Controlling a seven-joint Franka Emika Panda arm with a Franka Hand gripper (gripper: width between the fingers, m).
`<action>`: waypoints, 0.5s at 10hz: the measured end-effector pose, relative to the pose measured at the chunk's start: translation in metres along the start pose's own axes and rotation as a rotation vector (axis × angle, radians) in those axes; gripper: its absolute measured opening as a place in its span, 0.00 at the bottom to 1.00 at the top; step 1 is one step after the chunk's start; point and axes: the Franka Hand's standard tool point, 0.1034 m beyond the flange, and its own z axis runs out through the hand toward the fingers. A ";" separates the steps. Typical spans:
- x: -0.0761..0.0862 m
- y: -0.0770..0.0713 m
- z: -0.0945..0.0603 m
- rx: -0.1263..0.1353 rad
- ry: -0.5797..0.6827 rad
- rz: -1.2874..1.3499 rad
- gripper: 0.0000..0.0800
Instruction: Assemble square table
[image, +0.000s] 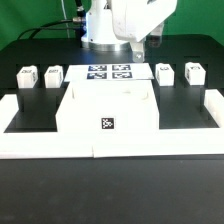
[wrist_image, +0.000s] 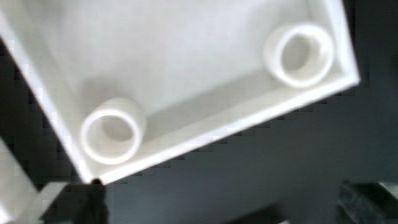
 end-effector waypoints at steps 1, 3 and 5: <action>-0.015 -0.009 0.010 -0.006 0.005 -0.194 0.81; -0.046 -0.028 0.038 0.014 0.013 -0.401 0.81; -0.064 -0.036 0.063 0.021 0.026 -0.428 0.81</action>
Offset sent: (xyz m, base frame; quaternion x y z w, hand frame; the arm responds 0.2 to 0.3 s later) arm -0.0318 -0.0190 -0.0385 -0.0129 0.0445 -0.1606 0.9859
